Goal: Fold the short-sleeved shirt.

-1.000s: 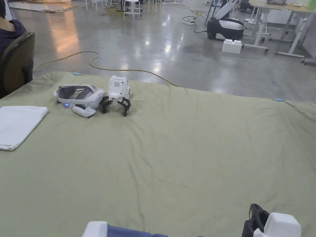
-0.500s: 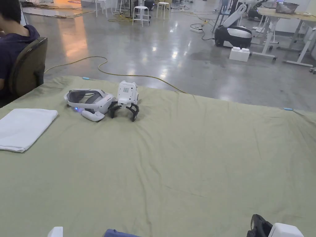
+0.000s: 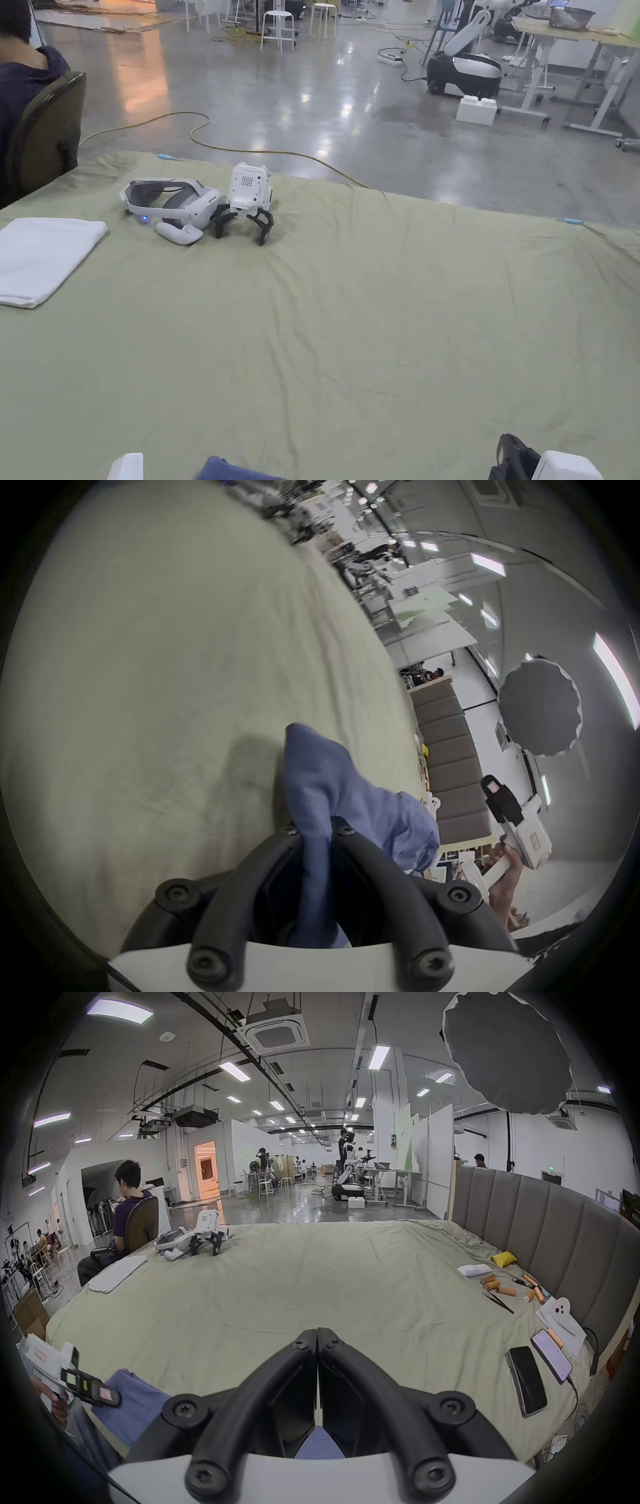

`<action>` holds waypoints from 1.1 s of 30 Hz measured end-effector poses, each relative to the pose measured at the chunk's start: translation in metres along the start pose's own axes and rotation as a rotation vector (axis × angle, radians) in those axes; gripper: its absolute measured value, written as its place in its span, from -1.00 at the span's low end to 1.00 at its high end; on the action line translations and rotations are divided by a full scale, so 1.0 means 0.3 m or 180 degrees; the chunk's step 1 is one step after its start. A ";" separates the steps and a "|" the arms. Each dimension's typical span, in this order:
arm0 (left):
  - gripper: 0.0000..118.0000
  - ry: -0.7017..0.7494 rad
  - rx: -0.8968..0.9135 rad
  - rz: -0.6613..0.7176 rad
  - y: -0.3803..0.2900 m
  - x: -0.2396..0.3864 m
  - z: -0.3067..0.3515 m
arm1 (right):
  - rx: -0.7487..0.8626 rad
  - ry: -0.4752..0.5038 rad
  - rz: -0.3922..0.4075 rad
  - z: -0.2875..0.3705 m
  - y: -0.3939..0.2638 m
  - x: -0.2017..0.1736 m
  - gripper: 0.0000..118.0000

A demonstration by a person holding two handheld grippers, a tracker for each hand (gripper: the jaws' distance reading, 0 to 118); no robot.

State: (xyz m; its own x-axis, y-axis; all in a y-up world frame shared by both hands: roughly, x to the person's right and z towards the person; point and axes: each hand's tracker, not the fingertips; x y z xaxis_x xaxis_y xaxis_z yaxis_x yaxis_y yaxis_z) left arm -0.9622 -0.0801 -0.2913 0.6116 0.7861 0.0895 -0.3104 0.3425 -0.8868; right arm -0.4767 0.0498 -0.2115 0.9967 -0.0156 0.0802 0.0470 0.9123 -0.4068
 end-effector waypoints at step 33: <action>-0.87 0.1260 -0.0283 -0.2070 -0.203 0.846 -0.273 | 0.0015 -0.0061 0.0008 0.011 -0.008 0.049 -1.00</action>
State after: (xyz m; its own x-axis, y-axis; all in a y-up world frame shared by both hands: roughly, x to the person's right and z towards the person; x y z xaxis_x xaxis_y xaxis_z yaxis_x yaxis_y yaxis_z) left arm -0.7286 0.0564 -0.2519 0.8714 0.1919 0.4514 0.2505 0.6172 -0.7459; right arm -0.4622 0.0487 -0.2063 0.9953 -0.0055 0.0965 0.0441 0.9143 -0.4026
